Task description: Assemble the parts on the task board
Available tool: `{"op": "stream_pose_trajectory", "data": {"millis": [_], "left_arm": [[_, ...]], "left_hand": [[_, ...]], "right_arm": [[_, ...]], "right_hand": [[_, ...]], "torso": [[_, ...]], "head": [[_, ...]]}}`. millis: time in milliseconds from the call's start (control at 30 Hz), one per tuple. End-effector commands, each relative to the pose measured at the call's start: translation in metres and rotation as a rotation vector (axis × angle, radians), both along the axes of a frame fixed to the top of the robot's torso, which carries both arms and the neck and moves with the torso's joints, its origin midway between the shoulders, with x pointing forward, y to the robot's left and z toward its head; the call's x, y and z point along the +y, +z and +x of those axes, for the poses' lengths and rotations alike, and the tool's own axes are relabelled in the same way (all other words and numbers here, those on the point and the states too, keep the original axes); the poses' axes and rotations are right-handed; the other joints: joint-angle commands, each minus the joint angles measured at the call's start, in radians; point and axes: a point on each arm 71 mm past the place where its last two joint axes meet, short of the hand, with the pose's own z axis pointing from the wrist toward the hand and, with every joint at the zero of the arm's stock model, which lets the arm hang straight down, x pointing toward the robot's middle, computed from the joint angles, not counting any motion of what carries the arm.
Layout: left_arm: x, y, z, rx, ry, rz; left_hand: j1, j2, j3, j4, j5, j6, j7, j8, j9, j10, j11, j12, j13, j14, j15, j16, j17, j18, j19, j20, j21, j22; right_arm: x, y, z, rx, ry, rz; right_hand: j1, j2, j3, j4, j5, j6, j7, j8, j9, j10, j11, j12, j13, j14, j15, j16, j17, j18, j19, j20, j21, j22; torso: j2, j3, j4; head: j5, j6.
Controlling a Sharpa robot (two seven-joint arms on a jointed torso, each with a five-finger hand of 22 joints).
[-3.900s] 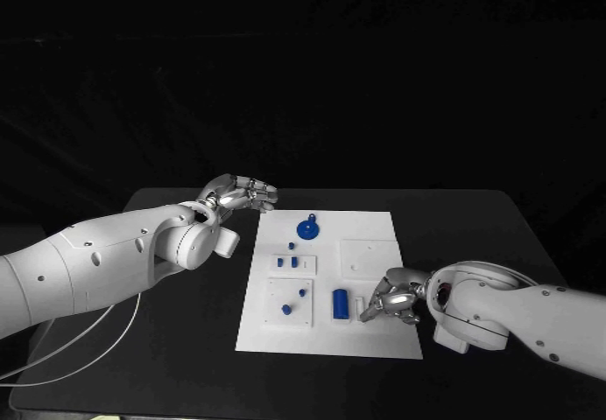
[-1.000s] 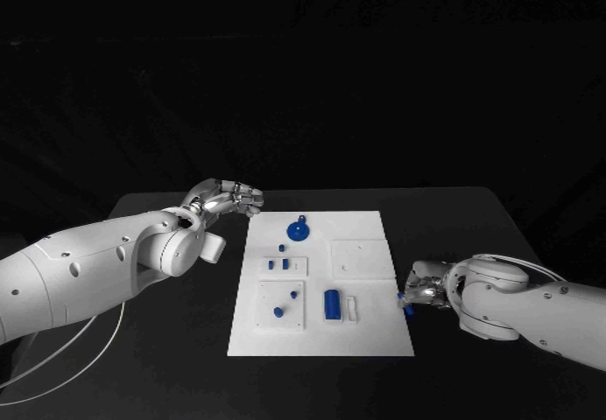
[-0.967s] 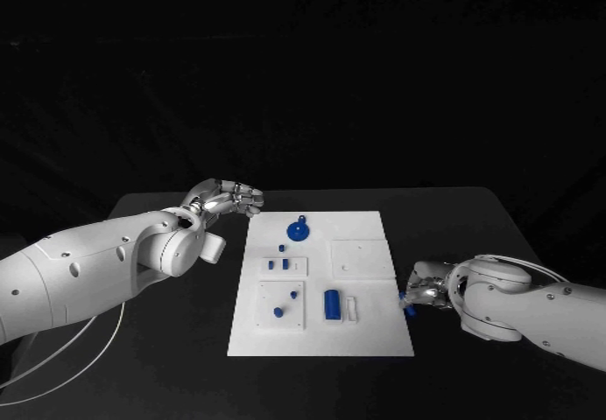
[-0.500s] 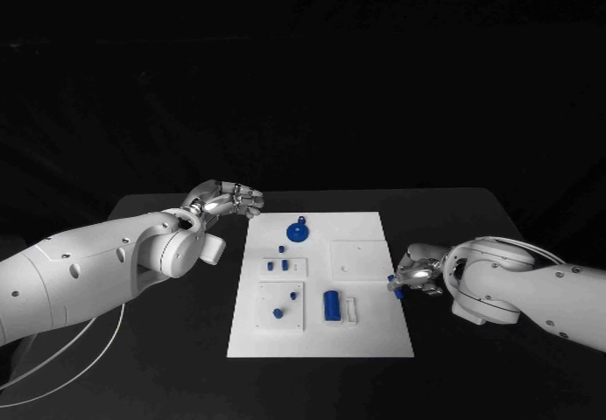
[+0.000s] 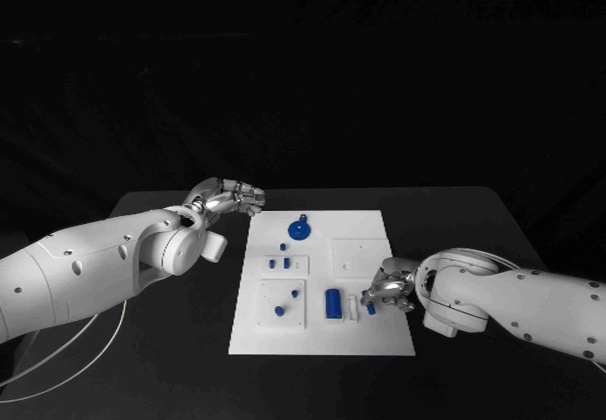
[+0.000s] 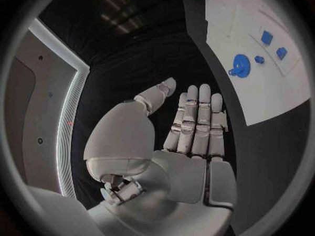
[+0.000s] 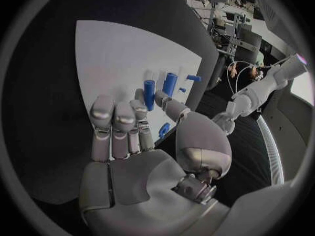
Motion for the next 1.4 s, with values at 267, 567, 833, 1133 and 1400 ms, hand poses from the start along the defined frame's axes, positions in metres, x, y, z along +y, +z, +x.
{"op": "stream_pose_trajectory", "data": {"millis": [267,567,833,1133,1400], "left_arm": [[-0.003,0.001,0.000,-0.001,-0.016,-0.012],[-0.002,0.001,-0.001,0.001,-0.016,-0.011],[-0.002,0.001,-0.001,0.001,-0.016,-0.011],[-0.002,0.001,-0.001,0.002,-0.016,-0.011],[-0.002,0.001,-0.001,0.003,-0.016,-0.011]], "left_hand": [[-0.010,-0.002,0.000,0.007,-0.004,-0.006,-0.001,0.005,-0.002,-0.005,-0.002,0.004,-0.001,0.001,0.008,-0.004,0.002,0.014,0.000,0.006,-0.004,0.001],[-0.011,-0.002,0.000,0.008,-0.004,-0.006,-0.001,0.006,-0.002,-0.004,-0.002,0.004,-0.001,0.002,0.008,-0.005,0.003,0.014,0.000,0.006,-0.004,0.002],[-0.011,-0.002,0.000,0.008,-0.004,-0.006,-0.001,0.006,-0.002,-0.004,-0.002,0.004,-0.001,0.001,0.008,-0.006,0.004,0.014,-0.001,0.006,-0.005,0.002],[-0.011,-0.002,0.000,0.009,-0.004,-0.006,-0.001,0.006,-0.002,-0.004,-0.002,0.004,-0.001,0.001,0.008,-0.007,0.005,0.014,-0.001,0.006,-0.005,0.002],[-0.012,-0.002,-0.001,0.009,-0.004,-0.006,-0.001,0.006,-0.002,-0.004,-0.002,0.004,-0.001,0.002,0.008,-0.008,0.006,0.014,-0.001,0.006,-0.005,0.002]], "right_arm": [[0.014,-0.011,-0.001,-0.022,0.041,-0.024],[0.021,-0.016,0.000,-0.024,0.057,-0.028],[0.025,-0.018,0.000,-0.022,0.066,-0.025],[0.028,-0.018,-0.001,-0.022,0.072,-0.019],[0.027,-0.018,-0.001,-0.030,0.066,-0.013]], "right_hand": [[-0.032,-0.005,-0.023,0.000,-0.002,0.006,0.002,0.002,-0.001,0.005,0.001,-0.004,0.000,0.003,-0.003,-0.004,0.001,0.084,-0.001,0.008,0.005,0.014],[-0.037,-0.006,-0.028,0.000,-0.002,0.006,0.002,0.002,-0.001,0.006,0.000,-0.005,0.000,0.003,-0.003,-0.004,0.001,0.084,-0.001,0.007,0.005,0.014],[-0.038,-0.006,-0.030,0.000,-0.002,0.006,0.002,0.002,-0.001,0.006,0.000,-0.005,0.000,0.003,-0.004,-0.004,0.001,0.084,-0.001,0.007,0.005,0.014],[-0.041,-0.007,-0.033,-0.001,-0.002,0.005,0.002,0.002,-0.001,0.006,0.000,-0.005,0.000,0.003,-0.004,-0.004,0.001,0.084,-0.002,0.006,0.005,0.014],[-0.070,-0.029,-0.058,0.006,-0.002,0.005,0.002,0.001,-0.001,0.005,0.001,-0.006,0.000,0.003,-0.004,-0.005,0.001,0.084,-0.002,0.006,0.005,0.013]], "torso": [[0.000,0.0006,-0.0004],[0.000,0.0003,0.0002],[0.000,0.0000,0.0001],[0.000,-0.0003,-0.0003],[0.000,0.0003,-0.0003]], "head": [[0.006,-0.002],[0.010,-0.004],[0.016,-0.006],[0.019,-0.006],[0.020,-0.005]]}}
